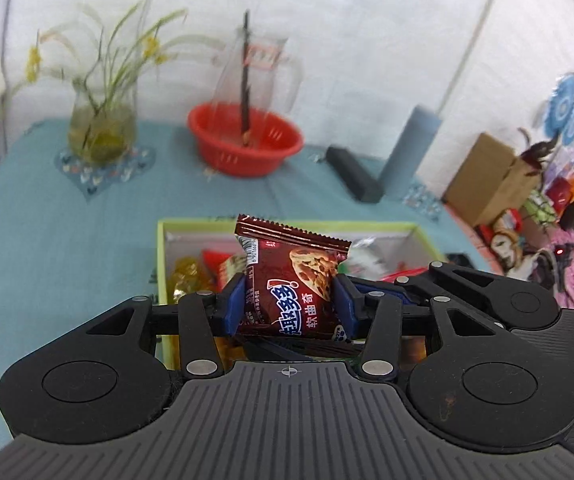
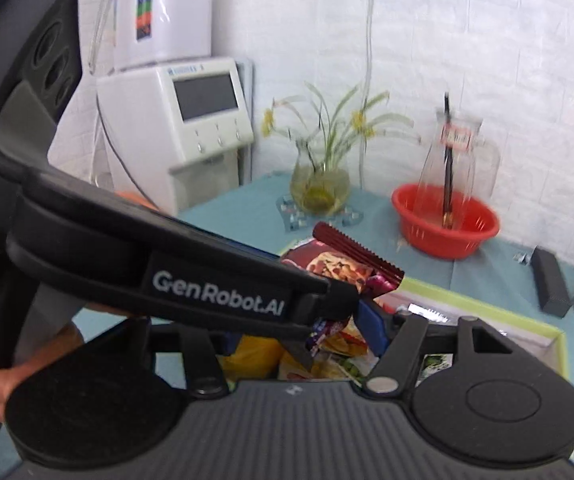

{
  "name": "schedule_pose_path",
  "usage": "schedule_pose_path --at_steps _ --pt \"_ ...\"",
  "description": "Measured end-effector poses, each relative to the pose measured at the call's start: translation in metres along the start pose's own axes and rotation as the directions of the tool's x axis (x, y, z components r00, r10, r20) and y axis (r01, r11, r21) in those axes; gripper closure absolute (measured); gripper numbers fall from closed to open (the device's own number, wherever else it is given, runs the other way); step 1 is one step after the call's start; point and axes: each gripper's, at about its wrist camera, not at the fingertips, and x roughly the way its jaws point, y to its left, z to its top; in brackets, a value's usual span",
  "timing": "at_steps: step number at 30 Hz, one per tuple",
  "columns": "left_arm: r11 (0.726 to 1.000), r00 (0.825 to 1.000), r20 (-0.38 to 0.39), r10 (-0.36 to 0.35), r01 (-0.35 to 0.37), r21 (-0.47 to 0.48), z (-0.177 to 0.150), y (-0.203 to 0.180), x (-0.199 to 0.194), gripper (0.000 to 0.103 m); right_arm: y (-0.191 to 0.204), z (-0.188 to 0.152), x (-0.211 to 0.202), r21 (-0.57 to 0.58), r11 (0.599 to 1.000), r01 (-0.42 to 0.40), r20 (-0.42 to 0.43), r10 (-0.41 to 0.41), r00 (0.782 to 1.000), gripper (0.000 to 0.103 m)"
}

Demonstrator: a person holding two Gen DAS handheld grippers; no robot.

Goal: Organize snacks
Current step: 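Place the brown cookie packet into the green box and open the left gripper, then reach the left gripper to the round cake in clear wrap and grasp it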

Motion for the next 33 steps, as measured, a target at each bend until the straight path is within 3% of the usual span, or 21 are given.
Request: schedule_pose_path --at_steps 5,7,10,14,16,18,20,22,25,33 --pt "1.000 1.000 0.019 -0.021 0.021 0.002 -0.019 0.012 0.016 0.068 -0.004 -0.021 0.018 0.015 1.000 -0.026 -0.001 0.026 1.000 0.027" --pt "1.000 0.999 0.049 -0.020 0.021 -0.001 -0.015 0.008 0.006 0.048 -0.003 -0.019 0.006 0.019 1.000 -0.012 0.007 0.012 1.000 0.023" --pt "1.000 0.985 0.171 -0.017 0.017 0.004 -0.012 -0.005 -0.035 0.033 0.000 -0.014 -0.033 0.010 1.000 0.016 0.102 -0.017 0.995 0.007" --pt "1.000 0.966 0.260 -0.017 0.012 0.022 -0.026 -0.019 -0.091 0.025 0.007 -0.027 -0.103 0.010 0.998 0.067 0.213 -0.068 0.975 0.001" --pt "1.000 0.965 0.262 -0.011 0.007 0.015 -0.048 -0.020 -0.110 0.020 0.013 -0.048 -0.125 0.023 0.997 0.072 0.214 -0.075 0.974 0.001" --pt "1.000 0.973 0.233 -0.004 0.009 -0.019 -0.076 -0.015 -0.115 0.019 0.016 -0.074 -0.135 0.047 0.997 0.058 0.188 -0.065 0.980 0.001" --pt "0.998 0.988 0.155 -0.016 0.025 -0.056 -0.105 -0.009 -0.104 0.022 0.020 -0.104 -0.128 0.085 0.996 0.039 0.126 -0.050 0.991 0.001" --pt "0.994 0.998 0.051 -0.024 0.029 -0.103 -0.130 -0.002 -0.084 0.035 0.023 -0.128 -0.112 0.113 0.993 0.025 0.042 -0.030 0.999 0.001" --pt "0.982 0.994 -0.083 -0.078 0.062 -0.177 -0.143 0.003 -0.053 0.059 0.027 -0.145 -0.088 0.101 0.994 0.049 -0.041 -0.045 0.998 0.001" --pt "0.987 0.984 -0.153 -0.090 0.068 -0.147 -0.112 -0.008 -0.004 0.054 0.007 -0.125 -0.051 0.055 0.997 0.044 -0.052 -0.041 0.998 0.001"
